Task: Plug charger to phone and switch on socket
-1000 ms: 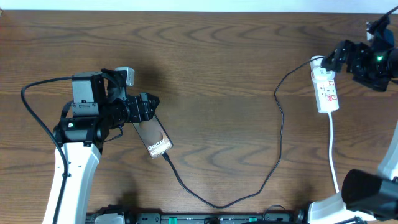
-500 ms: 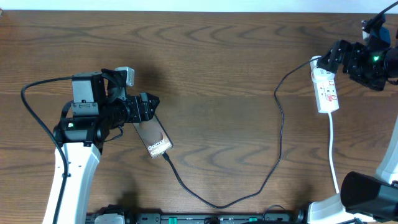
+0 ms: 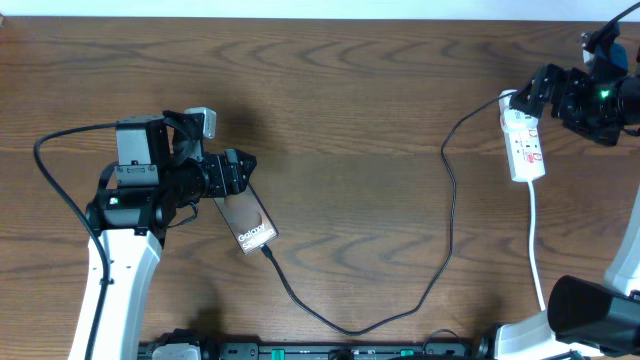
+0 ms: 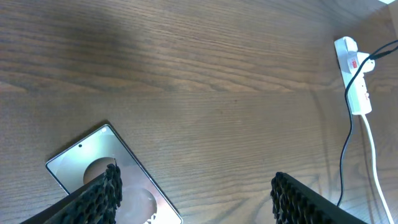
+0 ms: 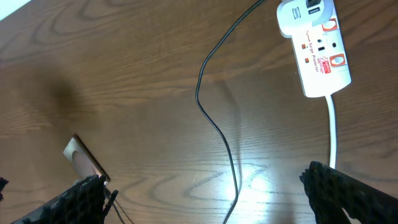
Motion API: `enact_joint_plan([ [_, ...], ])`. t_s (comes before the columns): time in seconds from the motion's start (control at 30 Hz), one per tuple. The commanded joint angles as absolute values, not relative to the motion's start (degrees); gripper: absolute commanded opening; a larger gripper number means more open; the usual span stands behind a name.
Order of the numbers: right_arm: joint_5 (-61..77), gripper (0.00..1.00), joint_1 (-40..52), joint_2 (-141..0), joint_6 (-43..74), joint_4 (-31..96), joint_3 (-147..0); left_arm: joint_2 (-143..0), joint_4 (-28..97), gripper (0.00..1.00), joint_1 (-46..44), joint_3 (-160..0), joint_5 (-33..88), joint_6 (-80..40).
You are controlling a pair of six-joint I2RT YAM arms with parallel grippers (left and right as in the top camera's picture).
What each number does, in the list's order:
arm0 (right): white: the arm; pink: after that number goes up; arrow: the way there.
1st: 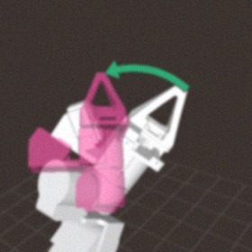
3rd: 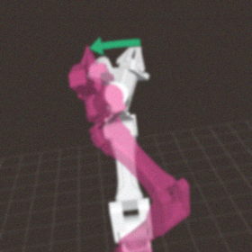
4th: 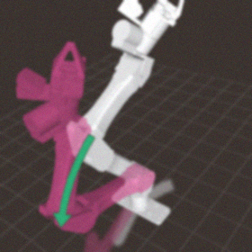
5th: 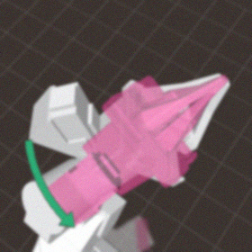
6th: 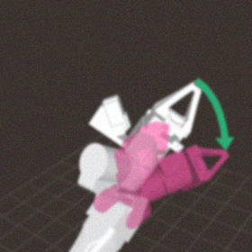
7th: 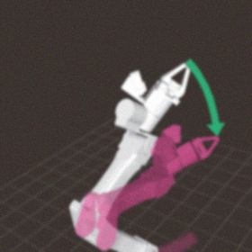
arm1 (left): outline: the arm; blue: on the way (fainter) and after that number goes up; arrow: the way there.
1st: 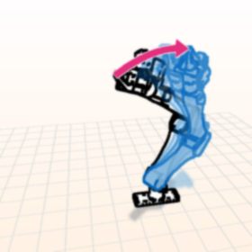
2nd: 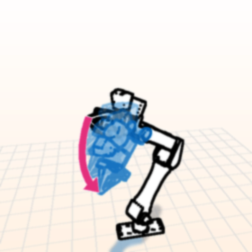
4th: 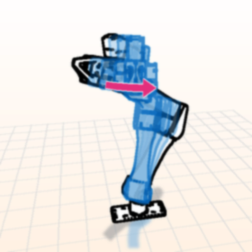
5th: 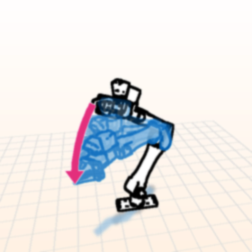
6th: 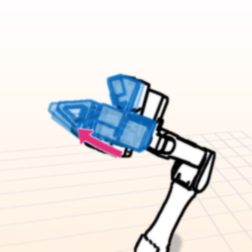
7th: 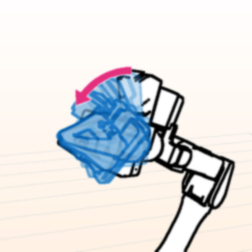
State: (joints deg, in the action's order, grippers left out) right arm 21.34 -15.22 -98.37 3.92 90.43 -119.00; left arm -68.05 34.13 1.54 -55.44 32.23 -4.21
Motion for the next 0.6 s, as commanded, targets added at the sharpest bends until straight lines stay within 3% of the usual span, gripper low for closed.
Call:
enact_joint_plan([
  [0.0,21.3,0.99,-14.9,-98.1,4.2,90.6,-119.7,-68.3,34.2,0.76,1.4,-56.5,32.1,-3.7],
  [0.57,21.3,0.99,-14.9,-98.1,4.2,90.6,-119.7,-65.9,39.2,0.76,1.4,-55.4,29.5,-3.6],
])
